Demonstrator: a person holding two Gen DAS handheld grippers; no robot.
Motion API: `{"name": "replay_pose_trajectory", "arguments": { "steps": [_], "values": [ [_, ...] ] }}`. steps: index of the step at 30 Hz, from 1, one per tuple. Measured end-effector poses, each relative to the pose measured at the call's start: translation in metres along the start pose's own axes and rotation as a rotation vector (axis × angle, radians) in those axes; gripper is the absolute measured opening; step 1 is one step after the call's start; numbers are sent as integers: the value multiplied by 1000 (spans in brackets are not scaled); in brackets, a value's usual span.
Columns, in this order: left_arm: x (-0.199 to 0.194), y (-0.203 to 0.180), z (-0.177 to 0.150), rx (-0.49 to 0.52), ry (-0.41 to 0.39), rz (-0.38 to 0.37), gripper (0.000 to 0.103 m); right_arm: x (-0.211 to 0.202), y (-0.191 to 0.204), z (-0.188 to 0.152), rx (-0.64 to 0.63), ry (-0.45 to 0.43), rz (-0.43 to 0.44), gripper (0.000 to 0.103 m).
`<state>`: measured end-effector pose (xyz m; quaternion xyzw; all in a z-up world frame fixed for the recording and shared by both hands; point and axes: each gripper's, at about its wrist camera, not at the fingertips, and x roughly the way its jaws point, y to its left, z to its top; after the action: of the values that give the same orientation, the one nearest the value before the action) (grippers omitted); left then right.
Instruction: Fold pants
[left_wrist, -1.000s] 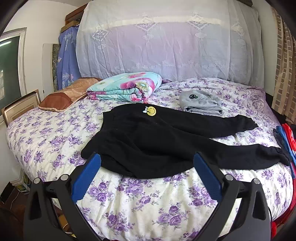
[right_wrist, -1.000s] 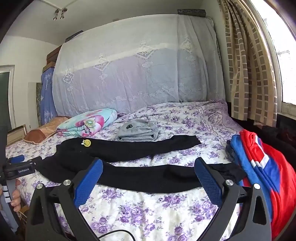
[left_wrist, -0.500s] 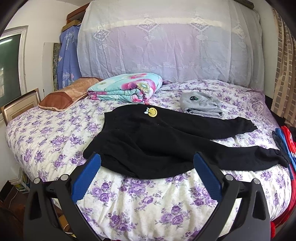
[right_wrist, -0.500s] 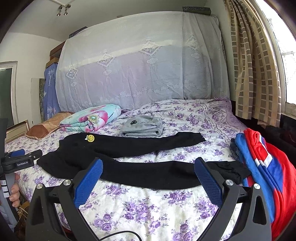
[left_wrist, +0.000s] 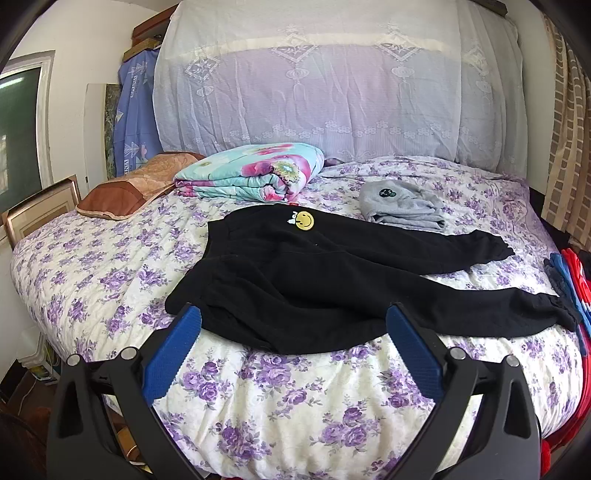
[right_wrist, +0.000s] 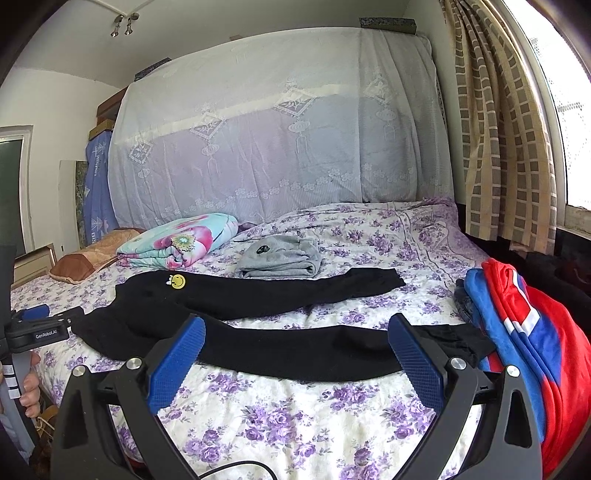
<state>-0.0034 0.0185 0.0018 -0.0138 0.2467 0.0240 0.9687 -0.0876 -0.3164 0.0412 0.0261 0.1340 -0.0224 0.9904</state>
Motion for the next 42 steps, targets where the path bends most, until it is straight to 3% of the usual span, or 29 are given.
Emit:
{"name": "replay_pose_trajectory", "arguments": {
  "steps": [42],
  "values": [
    [8,0,-7,3,25,-3,98,-1,-3,2,6,-8,-9,100]
  ]
}}
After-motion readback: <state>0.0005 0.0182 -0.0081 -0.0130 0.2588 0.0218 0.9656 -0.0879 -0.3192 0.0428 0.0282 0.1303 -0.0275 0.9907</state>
